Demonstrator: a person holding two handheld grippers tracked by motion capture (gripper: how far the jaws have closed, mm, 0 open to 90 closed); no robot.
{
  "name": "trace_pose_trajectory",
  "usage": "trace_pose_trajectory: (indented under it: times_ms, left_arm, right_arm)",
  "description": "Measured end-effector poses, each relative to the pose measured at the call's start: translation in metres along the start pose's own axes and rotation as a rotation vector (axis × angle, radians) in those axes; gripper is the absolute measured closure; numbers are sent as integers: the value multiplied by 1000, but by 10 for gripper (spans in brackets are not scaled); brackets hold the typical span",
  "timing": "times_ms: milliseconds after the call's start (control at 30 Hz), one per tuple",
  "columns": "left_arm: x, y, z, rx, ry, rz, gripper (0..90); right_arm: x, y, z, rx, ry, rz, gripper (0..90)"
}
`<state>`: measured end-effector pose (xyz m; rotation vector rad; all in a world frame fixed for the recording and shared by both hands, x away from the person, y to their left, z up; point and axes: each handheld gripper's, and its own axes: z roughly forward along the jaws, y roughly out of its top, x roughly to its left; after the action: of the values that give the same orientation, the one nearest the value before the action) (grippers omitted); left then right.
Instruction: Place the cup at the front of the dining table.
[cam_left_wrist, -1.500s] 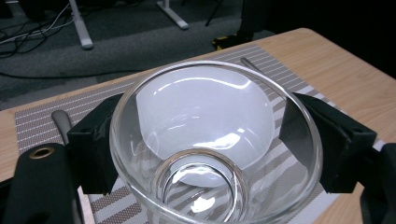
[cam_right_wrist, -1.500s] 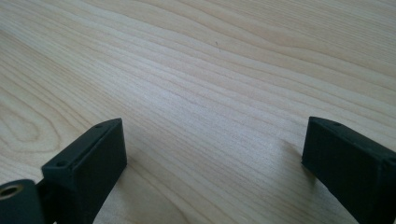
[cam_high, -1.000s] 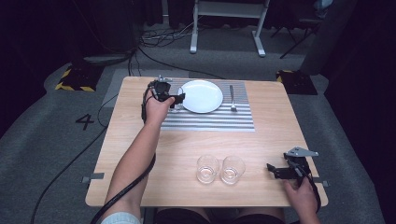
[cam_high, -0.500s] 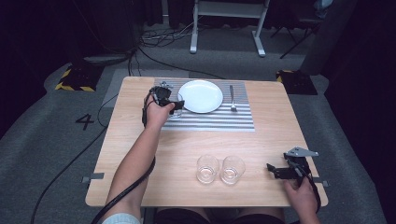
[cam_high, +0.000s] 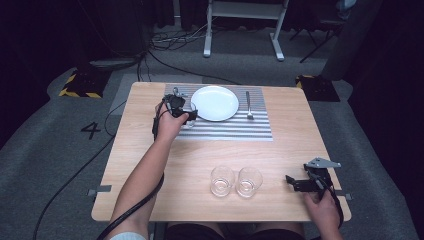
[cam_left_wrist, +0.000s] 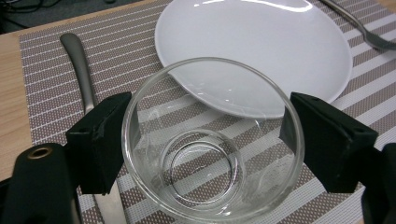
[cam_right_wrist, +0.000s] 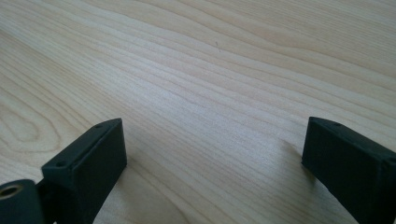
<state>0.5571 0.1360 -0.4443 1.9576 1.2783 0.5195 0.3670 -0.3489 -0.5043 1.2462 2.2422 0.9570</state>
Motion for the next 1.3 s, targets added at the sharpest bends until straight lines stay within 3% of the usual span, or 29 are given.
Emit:
trace_pose_trajectory:
  times_ms: [167,333,567,733,833,1067,1100,1300]
  left_arm:
    - [0,4,-11,-29,-4,-15,175]
    - [-3,8,-27,-107,-20,-31,223]
    - [-17,12,-54,-121,-38,44,200]
    - [-27,12,-69,-124,-60,52,198]
    - [-34,9,-85,-133,-86,66,196]
    - [-43,-1,-109,-126,-101,85,196]
    - [-46,-6,-119,-129,-111,86,196]
    - [-49,-20,-145,-136,-117,99,196]
  right_arm:
    - [0,0,0,0,0,0,64]
    - [0,0,0,0,0,-1,65]
    - [0,0,0,0,0,0,64]
    - [0,0,0,0,0,-1,64]
    - [0,0,0,-1,0,-2,64]
    - [0,0,0,-1,0,-4,65]
    - [0,0,0,-1,0,-3,64]
    - [0,0,0,0,0,-3,64]
